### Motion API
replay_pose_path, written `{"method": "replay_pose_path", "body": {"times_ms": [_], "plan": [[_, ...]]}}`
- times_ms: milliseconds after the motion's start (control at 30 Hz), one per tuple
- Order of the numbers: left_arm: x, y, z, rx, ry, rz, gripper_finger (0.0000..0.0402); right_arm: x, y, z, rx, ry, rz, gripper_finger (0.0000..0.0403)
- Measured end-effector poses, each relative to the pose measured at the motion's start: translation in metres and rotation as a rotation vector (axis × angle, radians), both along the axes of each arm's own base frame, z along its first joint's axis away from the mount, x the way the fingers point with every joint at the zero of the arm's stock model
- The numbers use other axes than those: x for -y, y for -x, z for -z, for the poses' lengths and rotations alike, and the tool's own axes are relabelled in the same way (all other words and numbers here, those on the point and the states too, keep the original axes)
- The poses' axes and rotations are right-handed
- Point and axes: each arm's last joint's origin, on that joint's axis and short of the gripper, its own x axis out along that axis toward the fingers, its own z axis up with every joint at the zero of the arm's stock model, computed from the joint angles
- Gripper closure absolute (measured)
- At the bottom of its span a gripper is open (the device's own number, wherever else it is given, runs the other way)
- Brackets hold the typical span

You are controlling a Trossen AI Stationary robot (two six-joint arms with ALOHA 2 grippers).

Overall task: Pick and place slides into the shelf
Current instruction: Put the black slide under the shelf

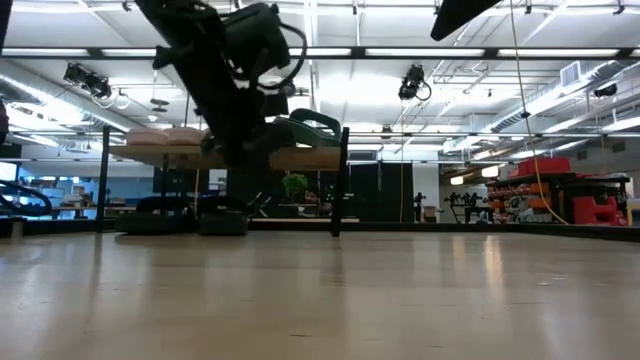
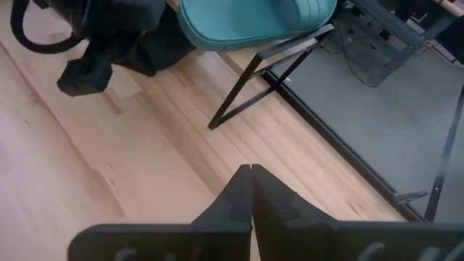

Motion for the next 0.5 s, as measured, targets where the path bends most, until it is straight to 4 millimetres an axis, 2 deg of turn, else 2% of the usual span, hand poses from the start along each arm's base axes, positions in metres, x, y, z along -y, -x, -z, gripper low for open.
{"method": "replay_pose_path", "body": {"times_ms": [167, 500], "plan": [[-0.005, 0.001, 0.023, -0.019, 0.024, -0.02, 0.0399, 0.001, 0.0, 0.0, -0.003, 0.004, 0.002, 0.0398], [-0.004, -0.008, 0.022, 0.076, 0.033, -0.021, 0.0399, 0.001, -0.001, 0.0, 0.002, 0.009, 0.003, 0.0398]]}}
